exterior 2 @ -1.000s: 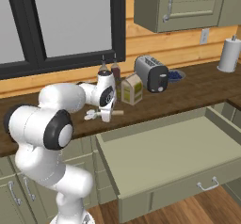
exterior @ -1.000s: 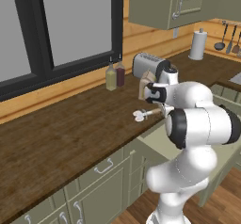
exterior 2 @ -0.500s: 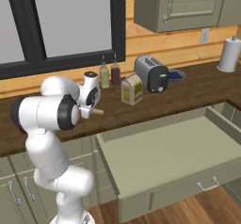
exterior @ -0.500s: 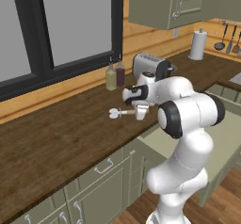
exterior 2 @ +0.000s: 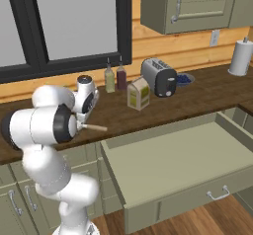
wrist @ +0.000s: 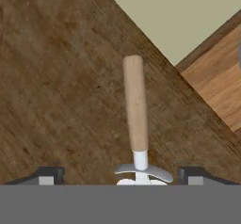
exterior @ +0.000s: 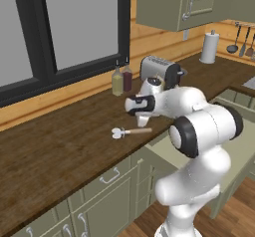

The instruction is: Pick the pizza cutter from the drawer and place it on the counter.

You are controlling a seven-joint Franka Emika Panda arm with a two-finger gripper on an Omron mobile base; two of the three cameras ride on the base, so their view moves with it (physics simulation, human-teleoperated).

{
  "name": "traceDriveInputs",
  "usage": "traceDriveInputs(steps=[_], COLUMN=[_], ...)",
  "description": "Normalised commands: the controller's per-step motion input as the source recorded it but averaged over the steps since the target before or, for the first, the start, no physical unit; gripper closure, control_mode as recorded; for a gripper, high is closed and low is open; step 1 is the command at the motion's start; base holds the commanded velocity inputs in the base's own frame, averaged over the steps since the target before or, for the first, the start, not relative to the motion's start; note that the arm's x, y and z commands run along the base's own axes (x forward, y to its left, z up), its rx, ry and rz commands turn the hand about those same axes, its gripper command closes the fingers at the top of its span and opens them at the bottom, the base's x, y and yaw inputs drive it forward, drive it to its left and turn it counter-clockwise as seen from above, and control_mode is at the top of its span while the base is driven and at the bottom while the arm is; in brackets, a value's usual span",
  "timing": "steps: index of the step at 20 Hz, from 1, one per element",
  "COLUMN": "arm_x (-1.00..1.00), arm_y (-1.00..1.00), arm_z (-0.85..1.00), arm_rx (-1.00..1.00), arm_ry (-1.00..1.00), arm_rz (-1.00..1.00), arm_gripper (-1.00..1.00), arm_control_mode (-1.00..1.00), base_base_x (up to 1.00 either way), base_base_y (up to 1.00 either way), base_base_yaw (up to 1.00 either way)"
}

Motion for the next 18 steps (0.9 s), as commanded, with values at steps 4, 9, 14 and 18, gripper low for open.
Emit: traceDriveInputs(steps=[4,9,14,18], arm_x=[-0.96,-0.98,-0.87,-0.54], arm_y=[-0.89,-1.00,-0.84,-0.49], arm_z=[1.00,1.00,1.00,1.00], arm_rx=[0.10,0.19,0.22,0.17], arm_ry=[-0.08,-0.12,-0.13,-0.05], arm_rz=[-0.08,-0.05,-0.12,-0.23], arm_gripper=[-1.00,-1.00,-1.00,-1.00], arm_control_mode=[-1.00,-1.00,-1.00,-1.00], base_base_x=[0.00,0.00,0.00,0.00], base_base_y=[0.00,0.00,0.00,0.00], base_base_yaw=[0.00,0.00,0.00,0.00])
